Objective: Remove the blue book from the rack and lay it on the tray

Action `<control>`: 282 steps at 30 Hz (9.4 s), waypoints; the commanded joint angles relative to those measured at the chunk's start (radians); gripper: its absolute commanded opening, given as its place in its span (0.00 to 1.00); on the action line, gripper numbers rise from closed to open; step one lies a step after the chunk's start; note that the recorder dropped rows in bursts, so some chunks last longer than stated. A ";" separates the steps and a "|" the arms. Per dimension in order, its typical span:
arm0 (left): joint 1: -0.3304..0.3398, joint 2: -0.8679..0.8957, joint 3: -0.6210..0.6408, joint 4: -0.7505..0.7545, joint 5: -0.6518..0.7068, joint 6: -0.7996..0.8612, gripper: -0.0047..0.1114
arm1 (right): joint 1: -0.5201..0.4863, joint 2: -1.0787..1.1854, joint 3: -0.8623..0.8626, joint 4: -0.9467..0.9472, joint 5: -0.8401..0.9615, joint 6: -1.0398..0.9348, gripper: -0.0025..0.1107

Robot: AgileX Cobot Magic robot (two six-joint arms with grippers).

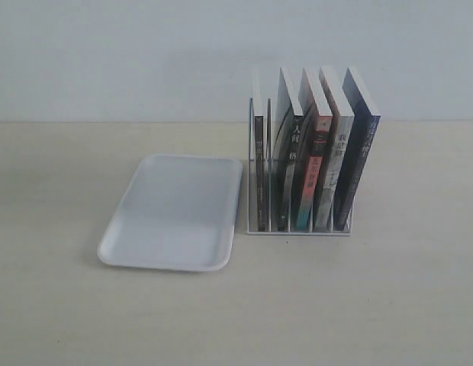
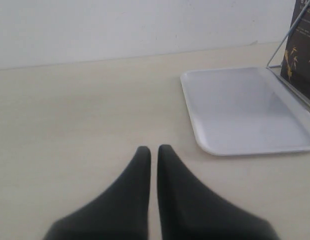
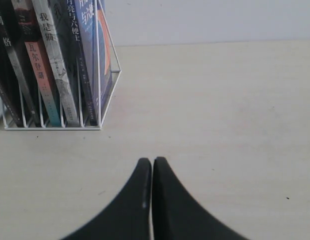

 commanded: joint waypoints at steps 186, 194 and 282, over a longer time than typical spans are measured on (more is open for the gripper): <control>0.000 -0.003 -0.003 0.001 -0.015 -0.007 0.08 | 0.260 1.851 -1.830 -0.065 0.661 0.154 0.02; 0.000 -0.003 -0.003 0.001 -0.015 -0.007 0.08 | 0.260 1.810 -1.909 -0.083 0.725 0.154 0.02; 0.000 -0.003 -0.003 0.001 -0.015 -0.007 0.08 | 0.357 1.963 -1.909 -0.060 0.754 0.144 0.33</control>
